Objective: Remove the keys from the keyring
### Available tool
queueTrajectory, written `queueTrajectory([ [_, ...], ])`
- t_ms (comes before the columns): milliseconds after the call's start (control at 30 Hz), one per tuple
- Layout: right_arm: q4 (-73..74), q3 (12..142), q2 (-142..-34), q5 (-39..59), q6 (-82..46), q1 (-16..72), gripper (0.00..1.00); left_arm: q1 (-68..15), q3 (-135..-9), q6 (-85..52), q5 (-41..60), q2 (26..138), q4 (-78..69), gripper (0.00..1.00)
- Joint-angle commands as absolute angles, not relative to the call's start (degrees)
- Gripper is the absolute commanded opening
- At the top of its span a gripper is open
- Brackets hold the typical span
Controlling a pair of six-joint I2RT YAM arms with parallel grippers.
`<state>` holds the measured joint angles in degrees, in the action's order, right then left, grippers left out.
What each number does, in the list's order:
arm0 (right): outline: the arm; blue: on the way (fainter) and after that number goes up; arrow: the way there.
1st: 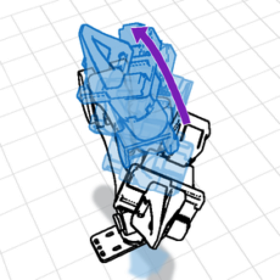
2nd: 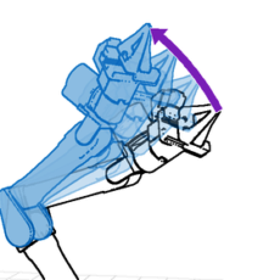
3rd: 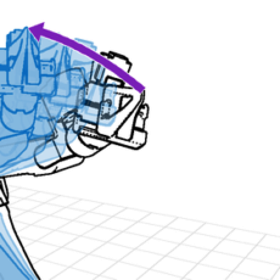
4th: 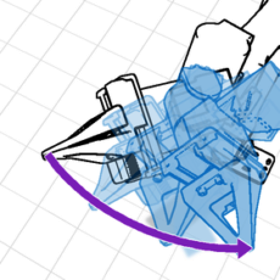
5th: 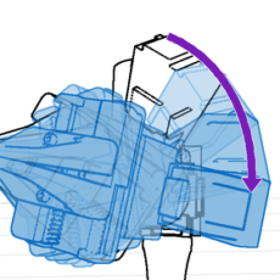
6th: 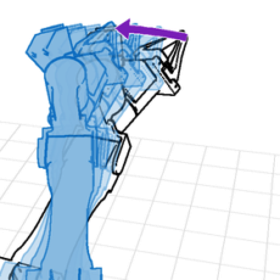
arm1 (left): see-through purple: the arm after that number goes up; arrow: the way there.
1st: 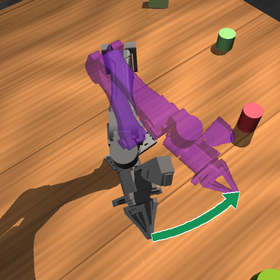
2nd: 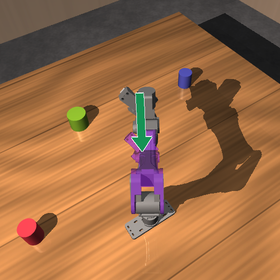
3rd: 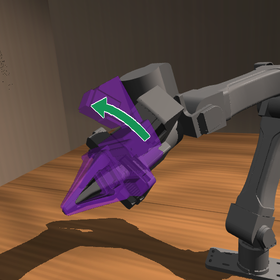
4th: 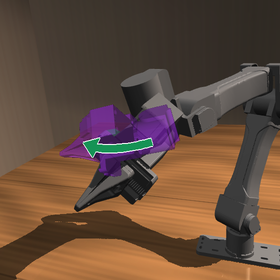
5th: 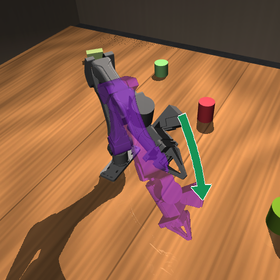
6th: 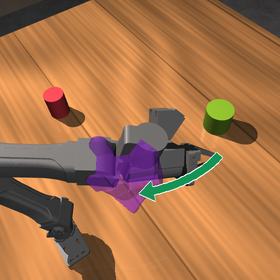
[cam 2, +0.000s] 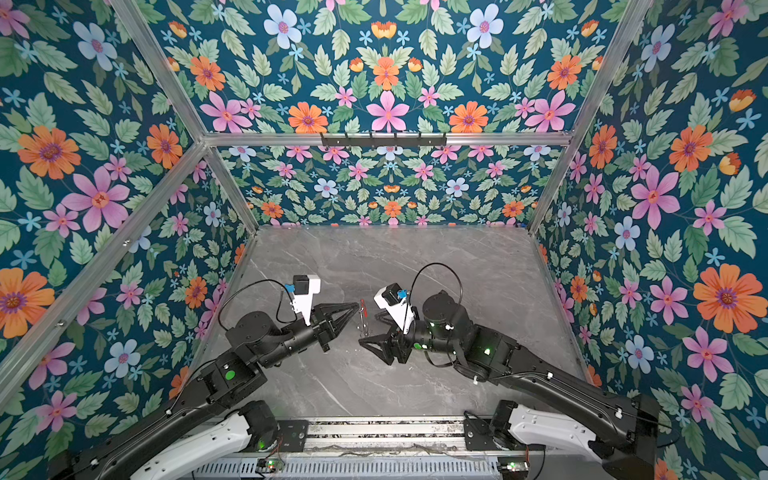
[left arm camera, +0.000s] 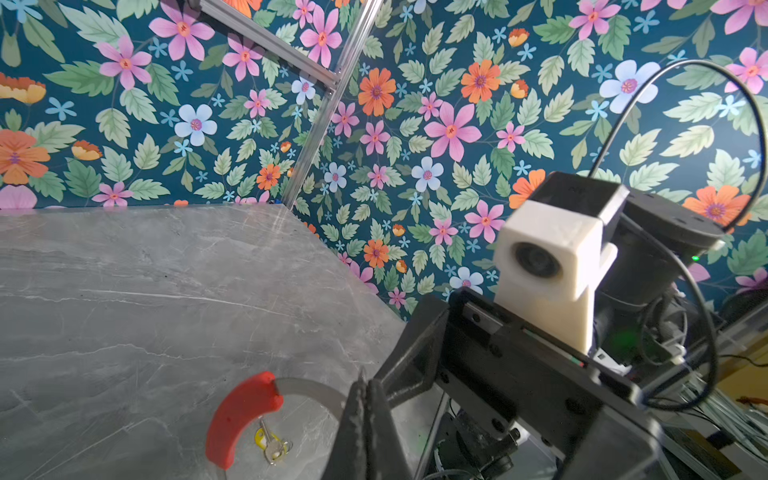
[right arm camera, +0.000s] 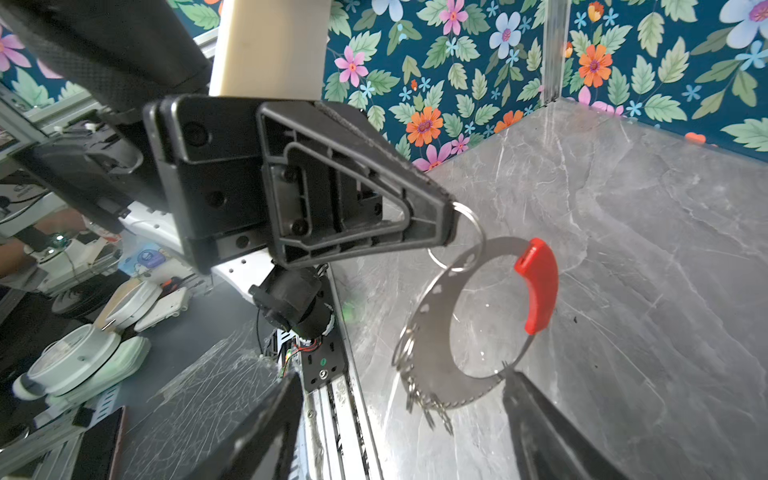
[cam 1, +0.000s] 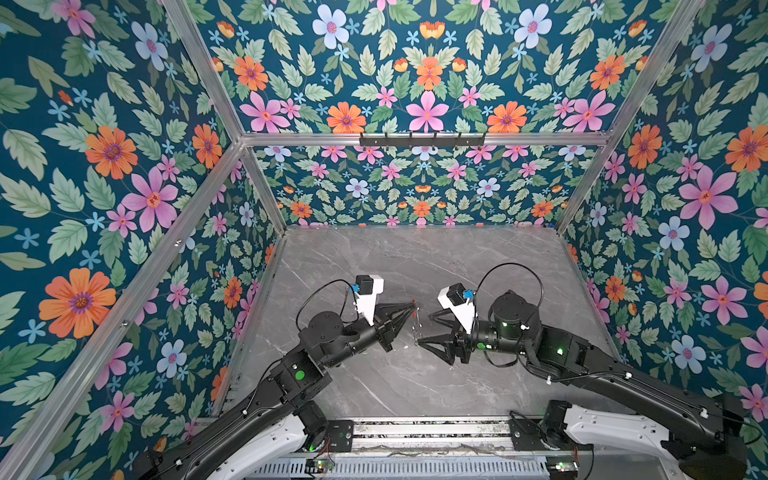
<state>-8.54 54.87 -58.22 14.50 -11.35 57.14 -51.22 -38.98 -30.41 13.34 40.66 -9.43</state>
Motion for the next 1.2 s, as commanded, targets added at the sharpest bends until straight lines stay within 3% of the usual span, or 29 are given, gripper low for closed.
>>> queueTrajectory([
  [0, -7.11, 55.56, -59.82, 11.43, -11.61, 57.34, 0.82, -51.24, -38.61, -32.53, 11.49, 40.82, -14.97, 0.00],
  [233, -5.66, 55.97, -62.06, 8.58, -11.62, 57.43, 0.81, -51.31, -37.16, -34.84, 11.17, 41.37, -18.02, 0.00],
  [533, -6.94, 57.30, -64.94, 6.87, -10.33, 57.47, 0.51, -51.28, -36.30, -36.36, 14.83, 41.49, -19.73, 0.00],
  [833, -8.52, 57.12, -64.36, 5.50, -9.42, 57.45, 0.14, -51.24, -35.65, -36.63, 17.77, 40.78, -20.13, 0.00],
  [967, -9.65, 57.15, -63.40, 7.30, -9.23, 56.64, 0.00, -51.24, -35.25, -35.87, 18.75, 39.97, -19.69, 0.25],
  [1167, -11.89, 56.68, -60.48, 15.88, -9.82, 52.63, 0.00, -51.26, -33.85, -30.09, 18.73, 35.22, -14.20, 0.45],
])
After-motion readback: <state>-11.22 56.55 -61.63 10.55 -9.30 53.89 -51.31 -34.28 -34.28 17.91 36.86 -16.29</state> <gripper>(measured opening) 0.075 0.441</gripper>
